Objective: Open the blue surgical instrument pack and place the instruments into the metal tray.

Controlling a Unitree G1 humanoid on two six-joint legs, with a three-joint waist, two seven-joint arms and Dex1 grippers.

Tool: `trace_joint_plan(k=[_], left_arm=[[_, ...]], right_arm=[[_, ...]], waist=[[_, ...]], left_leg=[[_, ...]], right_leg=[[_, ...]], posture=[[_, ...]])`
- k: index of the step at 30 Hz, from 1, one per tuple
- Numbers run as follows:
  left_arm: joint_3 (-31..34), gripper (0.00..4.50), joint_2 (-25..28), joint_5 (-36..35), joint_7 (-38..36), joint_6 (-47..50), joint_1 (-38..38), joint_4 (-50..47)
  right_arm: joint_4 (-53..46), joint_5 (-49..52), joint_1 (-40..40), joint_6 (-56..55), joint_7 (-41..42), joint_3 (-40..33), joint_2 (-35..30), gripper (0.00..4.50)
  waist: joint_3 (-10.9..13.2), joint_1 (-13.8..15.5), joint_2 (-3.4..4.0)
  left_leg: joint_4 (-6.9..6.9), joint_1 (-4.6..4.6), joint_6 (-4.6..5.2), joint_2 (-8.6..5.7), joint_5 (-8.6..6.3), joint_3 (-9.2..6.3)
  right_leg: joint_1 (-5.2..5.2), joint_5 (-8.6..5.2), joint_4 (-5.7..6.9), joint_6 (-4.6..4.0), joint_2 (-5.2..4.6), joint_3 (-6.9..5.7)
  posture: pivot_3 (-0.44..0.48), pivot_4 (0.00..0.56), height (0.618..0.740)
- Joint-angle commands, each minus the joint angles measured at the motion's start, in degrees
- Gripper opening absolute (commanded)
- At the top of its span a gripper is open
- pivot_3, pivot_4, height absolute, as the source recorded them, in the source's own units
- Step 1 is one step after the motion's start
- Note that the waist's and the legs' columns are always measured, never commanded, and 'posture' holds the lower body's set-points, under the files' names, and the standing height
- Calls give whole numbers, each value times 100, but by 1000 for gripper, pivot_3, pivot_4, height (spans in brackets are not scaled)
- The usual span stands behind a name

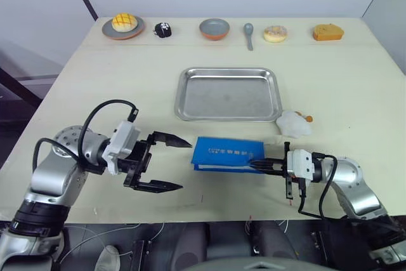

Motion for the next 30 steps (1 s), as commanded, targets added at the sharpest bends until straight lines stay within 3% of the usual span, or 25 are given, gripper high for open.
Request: trace_joint_plan(k=[1, 7, 13, 18, 21, 30], left_arm=[[200, 4500, 37, -95, -281, -140, 71, -153], [226, 4500, 54, -131, -281, -181, 335, -211], [79, 4500, -194, 178, -225, -494, 302, 117], [-114, 4500, -565, 547, -139, -825, -39, 689], [-265, 4500, -1049, 848, 108, -1057, -515, 1305], [-693, 4500, -1711, 1478, 158, -1469, -1042, 2184]], right_arm=[[-536, 575, 83, 641, 261, -169, -284, 55], [-870, 1461, -14, 2169, 128, -397, -560, 55], [-462, 1709, -577, 3091, 134, -417, -459, 55], [-22, 1636, -1070, 3217, 266, -427, -277, 55], [351, 1443, -1340, 3058, 413, -352, -125, 55], [739, 1167, -1630, 2869, 606, -354, 169, 55]], waist=[[0, 3, 0], [0, -5, -1], [0, -2, -2], [-1, 0, -1], [-2, 3, 1], [-4, -25, -2]], left_leg=[[0, 0, 0, 0, 0, 0], [0, 0, 0, 1, 0, -1], [0, 0, 0, 0, 0, -1], [0, -2, 0, 1, 0, -7], [2, 3, 0, 0, 0, -5], [3, 0, 0, 0, 0, -33]], right_leg=[[0, 0, 0, 0, 0, 0], [0, 0, 0, 0, 0, 0], [0, 0, -1, 0, 0, -2], [0, 0, -3, 0, 3, -6], [5, 1, 0, 0, 3, -5], [-1, 1, 8, 0, 15, -9]], posture=[[0, 150, 732], [0, 150, 732], [0, 150, 732], [0, 150, 732], [0, 150, 732], [0, 150, 732]])
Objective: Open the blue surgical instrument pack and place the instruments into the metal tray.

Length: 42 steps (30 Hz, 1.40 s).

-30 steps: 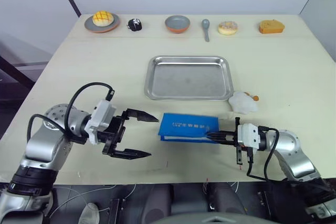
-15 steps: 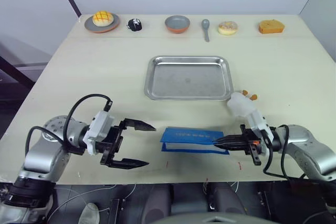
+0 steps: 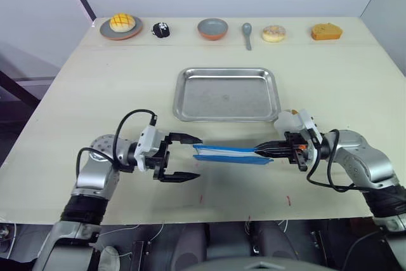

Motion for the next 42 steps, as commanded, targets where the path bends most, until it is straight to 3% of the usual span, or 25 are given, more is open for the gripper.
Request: trace_joint_plan(k=[1, 7, 9, 10, 17, 19, 22, 26, 30, 33, 42], left_arm=[[-69, 4500, -214, 186, 60, -268, -238, 273], [-112, 4500, -635, 336, 63, -502, -382, 892], [-53, 3974, -741, 230, 87, -384, -349, 902], [-39, 3954, -767, 217, 89, -379, -341, 895], [-7, 671, -777, 195, 241, -61, -324, 496], [6, 61, -764, 180, 286, 47, -312, 371], [23, 61, -742, 183, 346, 151, -273, 240], [37, 0, -709, 210, 367, 182, -219, 169], [23, 0, -702, 231, 362, 172, -204, 164], [20, 0, -710, 240, 360, 152, -205, 184], [22, 0, -717, 259, 286, -14, -191, 368]], right_arm=[[6, -94, -91, -83, 67, -55, 79, 55], [112, -271, -144, -258, 63, -108, 201, 55], [108, -341, -127, -342, 23, -132, 237, 0], [103, -336, -119, -337, 11, -151, 249, 0], [18, -306, -53, -309, -164, -331, 372, 0], [-22, -302, -19, -297, -212, -355, 383, 0], [-158, -284, 76, -235, -340, -462, 317, 0], [-496, -261, 237, -308, -509, -720, 213, 1115], [-565, -222, 465, -339, -563, -1031, 23, 3194], [-381, -278, 559, -461, -661, -1313, -78, 4349], [354, -1032, 431, -614, -2120, -1686, 31, 4431]], waist=[[0, -4, 0], [0, -19, 0], [0, -19, 0], [0, -19, 0], [0, -8, 0], [0, 2, 0], [0, 12, 0], [1, 20, 1], [1, 23, 1], [1, 27, 1], [2, 22, 2]], left_leg=[[1, 0, 0, 0, 0, 0], [1, 0, 0, 0, 0, -3], [1, 0, 0, 0, 0, -3], [1, 0, 0, 0, 0, -4], [1, -2, 0, 0, 0, -6], [2, -3, 0, 0, 0, -6], [2, -4, -1, 0, 0, -6], [2, -6, -1, -1, 0, -6], [2, -7, -1, -1, 0, -8], [2, -9, 0, -1, 0, -8], [1, -8, -1, -1, 0, -5]], right_leg=[[0, 0, 2, 0, 0, 0], [-1, 0, 3, 0, 3, 0], [-1, 0, 3, 0, 3, 1], [-1, 0, 4, 0, 3, 0], [-1, 0, 4, 0, 2, -1], [-1, 0, 3, 0, 2, -1], [-1, 0, 3, 0, 1, -2], [-1, 0, 0, 0, 0, -2], [-1, 0, -2, 0, 1, -4], [-1, 0, -3, 0, 0, -4], [-1, 0, -3, 0, 1, -2]], posture=[[0, 150, 732], [0, 150, 732], [0, 150, 732], [0, 150, 732], [0, 150, 732], [0, 150, 732], [0, 150, 732], [0, 150, 732], [0, 150, 732], [0, 150, 732], [0, 150, 732]])
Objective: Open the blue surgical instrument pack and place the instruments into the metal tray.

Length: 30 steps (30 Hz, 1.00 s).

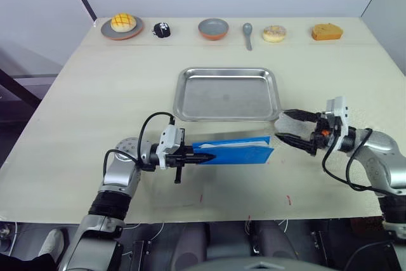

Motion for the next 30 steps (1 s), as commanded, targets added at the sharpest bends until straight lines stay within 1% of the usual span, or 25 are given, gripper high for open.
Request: trace_joint_plan(k=[1, 5, 7, 14, 16, 17, 18, 22, 23, 24, 25, 30], left_arm=[[80, 0, 19, -96, -80, -164, 7, -21], [80, 0, 15, -91, -107, -237, 6, 75], [83, 0, 5, -93, -108, -265, -3, 126], [66, 0, -29, -73, -144, -364, -53, 307], [64, 0, -31, -66, -156, -396, -74, 358], [61, 0, -34, -63, -158, -408, -82, 371], [55, 0, -40, -59, -157, -416, -91, 381], [51, 0, -47, -46, -189, -477, -144, 495], [49, 0, -47, -35, -205, -501, -165, 539], [47, 0, -49, -26, -220, -520, -190, 580], [45, 0, -53, -20, -230, -537, -216, 618], [18, 0, -57, 57, -222, -566, -398, 705]], right_arm=[[81, -424, -24, -59, -538, -113, -107, 4431], [103, -723, 80, 258, -921, 5, -126, 4431], [65, -824, 163, 324, -956, 70, -158, 4431], [-379, -514, 314, 843, -975, 35, -20, 4431], [-492, -497, 369, 926, -995, 19, -52, 3893], [-568, -467, 401, 972, -985, 4, -80, 3787], [-616, -443, 419, 1006, -972, -9, -98, 3436], [-919, -152, 443, 1264, -986, -262, -149, 1293], [-997, -80, 443, 1321, -986, -325, -176, 924], [-1077, -14, 447, 1382, -982, -379, -211, 286], [-1154, 54, 449, 1447, -990, -432, -238, 55], [-1623, 510, 384, 1743, -1040, -776, -351, 55]], waist=[[1, 3, 1], [1, 3, 1], [1, 2, 1], [0, 0, 1], [1, 3, 1], [1, 3, 1], [1, 4, 1], [1, 2, 1], [1, 3, 1], [0, 1, 1], [1, 1, 1], [1, 3, 1]], left_leg=[[0, 0, 0, 0, 0, 1], [0, 0, 0, 0, 0, 1], [0, 0, 0, 0, 0, 1], [0, 1, 1, 0, 0, 0], [0, -1, 1, 0, 0, 0], [0, -1, 1, 0, 0, 0], [0, -1, 1, 0, 0, 0], [0, 0, 1, 0, 0, 0], [0, -1, 1, 0, 0, 0], [0, -1, 1, 0, 0, 0], [0, -1, 1, 0, 0, -1], [0, -2, 1, -1, 0, -1]], right_leg=[[0, 0, 0, 0, 0, 0], [-1, 0, -1, 0, -1, 0], [0, 0, -1, 0, 0, 0], [0, 0, -1, 0, 0, 1], [0, 0, -1, 0, 0, 0], [0, 0, -2, 0, 0, 0], [0, 0, -2, 0, 0, 1], [0, 0, -1, 0, 0, 1], [0, 0, -1, 0, 0, 1], [0, 0, -2, 0, 0, 1], [0, 0, -2, 0, 0, 0], [0, 0, -1, 0, 0, 0]], posture=[[0, 150, 732], [0, 150, 732], [0, 150, 732], [0, 150, 732], [0, 150, 732], [0, 150, 732], [0, 150, 732], [0, 150, 732], [0, 150, 732], [0, 150, 732], [0, 150, 732], [0, 150, 732]])
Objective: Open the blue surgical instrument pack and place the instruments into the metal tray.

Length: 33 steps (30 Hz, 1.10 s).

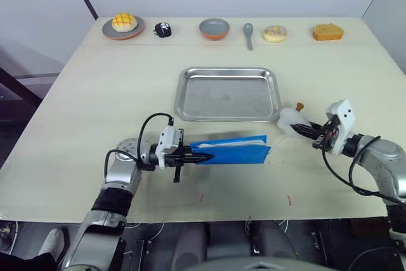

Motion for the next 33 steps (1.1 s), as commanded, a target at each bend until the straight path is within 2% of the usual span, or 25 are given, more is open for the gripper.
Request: trace_joint_plan(k=[1, 7, 13, 20, 24, 30, 33], left_arm=[[13, 0, 26, 64, 1, -83, -159, 22], [-18, 0, 1, 254, 48, -141, -435, 342], [-90, 0, -142, 465, 18, -428, -750, 921], [-163, 0, -472, 603, 68, -684, -1152, 1484], [-179, 0, -557, 652, 82, -785, -1261, 1674], [-200, 0, -710, 737, 169, -952, -1391, 1963], [-189, 0, -768, 765, 173, -994, -1442, 2049]], right_arm=[[-551, 504, -147, 267, -76, -498, -159, 55], [-1112, 1047, -610, 770, -303, -530, -173, 55], [-1261, 1299, -1620, 1125, -678, -83, 110, 55], [-853, 386, -2726, 633, -895, 1056, 661, 55], [-625, 85, -3120, 423, -944, 1357, 1019, 55], [-407, -566, -3290, -276, -805, 2251, 1716, 55], [-306, -791, -3341, -549, -772, 2465, 2025, 55]], waist=[[0, -2, 0], [0, -13, 0], [0, -5, 0], [0, 3, 0], [0, -6, 1], [-1, -26, 3], [-1, -21, 3]], left_leg=[[0, 0, 0, 0, 0, 0], [0, 1, 0, 0, 0, -1], [0, -1, 0, 0, 0, -4], [2, -7, 0, -5, 0, -10], [6, -29, -2, -9, 2, -19], [35, -79, -21, -9, 13, -26], [39, -80, -22, -9, 14, -26]], right_leg=[[0, 0, -1, 0, 0, 0], [0, 0, 0, 0, 0, 0], [0, 0, -1, 0, 1, -4], [-1, 0, -2, 0, -1, -7], [-20, 0, -2, 0, -1, -7], [-63, 0, 27, 0, 0, -11], [-64, 0, 30, 0, 0, -11]], posture=[[0, 150, 732], [0, 150, 732], [0, 150, 732], [0, 150, 732], [0, 150, 732], [0, 150, 732], [0, 150, 732]])
